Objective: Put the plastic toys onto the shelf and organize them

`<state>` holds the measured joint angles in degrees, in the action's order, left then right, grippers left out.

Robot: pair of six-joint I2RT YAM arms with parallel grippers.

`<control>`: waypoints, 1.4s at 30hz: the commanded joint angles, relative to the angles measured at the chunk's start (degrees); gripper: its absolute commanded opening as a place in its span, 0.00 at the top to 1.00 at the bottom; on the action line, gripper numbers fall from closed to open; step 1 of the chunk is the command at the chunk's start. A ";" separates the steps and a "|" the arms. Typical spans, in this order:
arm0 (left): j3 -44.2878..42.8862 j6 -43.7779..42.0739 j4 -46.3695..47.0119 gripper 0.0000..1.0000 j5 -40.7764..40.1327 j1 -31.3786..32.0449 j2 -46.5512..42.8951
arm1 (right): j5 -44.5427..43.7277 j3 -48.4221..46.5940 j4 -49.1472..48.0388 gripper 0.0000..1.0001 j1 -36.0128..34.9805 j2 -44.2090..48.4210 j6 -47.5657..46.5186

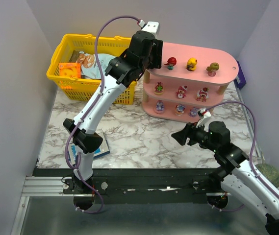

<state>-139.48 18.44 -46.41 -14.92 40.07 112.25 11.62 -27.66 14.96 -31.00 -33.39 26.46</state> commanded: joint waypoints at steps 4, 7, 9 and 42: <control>-2.11 -1.21 0.18 0.35 1.12 -0.26 -0.10 | -0.63 0.50 -1.16 0.28 0.33 0.16 -0.44; -2.02 -1.21 -0.08 0.32 1.03 -0.26 -0.54 | -2.20 0.50 -0.99 0.28 0.33 0.08 0.35; -1.67 -1.38 -0.26 0.30 0.77 -0.17 -0.89 | -2.48 0.41 -0.72 0.28 0.24 0.08 0.70; 71.58 8.36 13.46 0.01 0.07 1.94 -56.06 | -11.27 -3.72 8.41 0.15 0.33 4.47 1.58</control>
<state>-80.07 21.69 -32.03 -13.23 41.65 64.97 3.64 -29.39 20.12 -31.00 -29.17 28.10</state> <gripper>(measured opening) 0.988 0.812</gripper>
